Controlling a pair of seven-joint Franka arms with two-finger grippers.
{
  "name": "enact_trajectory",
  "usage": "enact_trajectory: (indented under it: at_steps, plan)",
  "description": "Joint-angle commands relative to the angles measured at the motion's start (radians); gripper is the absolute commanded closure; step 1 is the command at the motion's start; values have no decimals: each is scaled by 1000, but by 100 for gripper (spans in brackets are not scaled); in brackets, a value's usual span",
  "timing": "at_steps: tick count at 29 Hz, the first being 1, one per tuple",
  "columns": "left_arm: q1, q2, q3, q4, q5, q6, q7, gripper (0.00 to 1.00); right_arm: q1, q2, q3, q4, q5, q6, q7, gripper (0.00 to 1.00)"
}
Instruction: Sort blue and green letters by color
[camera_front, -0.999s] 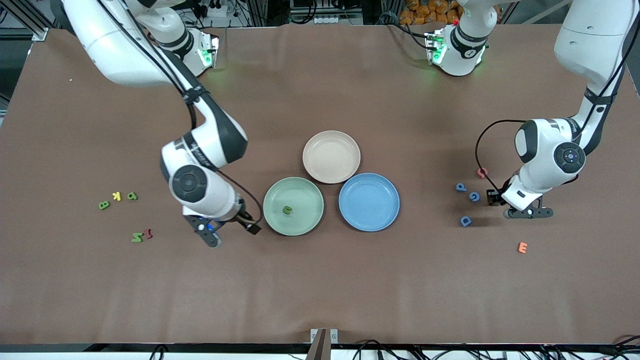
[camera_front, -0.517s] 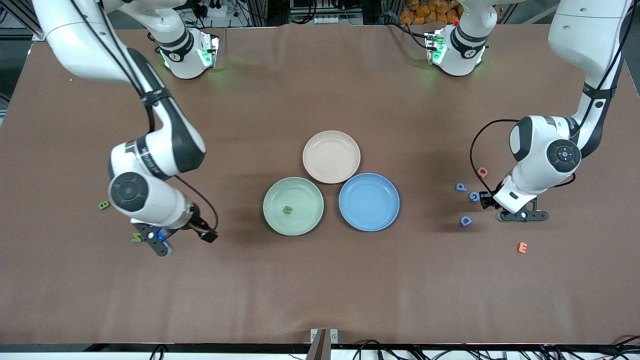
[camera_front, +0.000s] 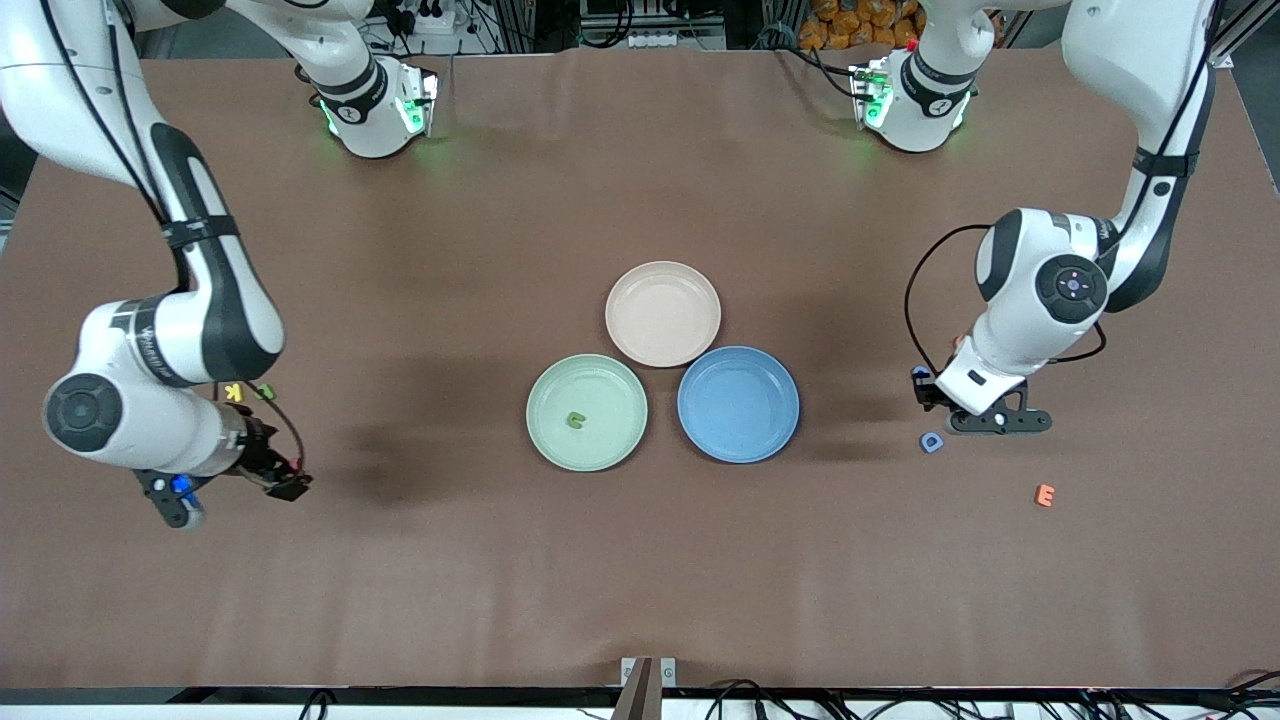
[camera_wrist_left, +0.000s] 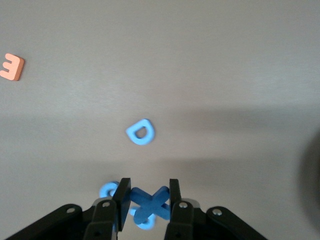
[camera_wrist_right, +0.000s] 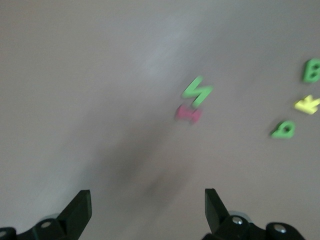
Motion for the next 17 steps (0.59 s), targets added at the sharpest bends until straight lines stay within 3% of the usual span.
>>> enact_trajectory:
  at_steps: [1,8,17]
  plan:
    - [26,-35,-8,-62,25,36,7,12,55,-57,9,-20,16,-73,-14,100]
    - [35,-34,-8,-78,22,39,7,12,109,-82,87,-20,16,-102,-12,100]
    - [35,-32,-9,-95,10,50,5,13,233,-82,96,-17,17,-103,-6,100]
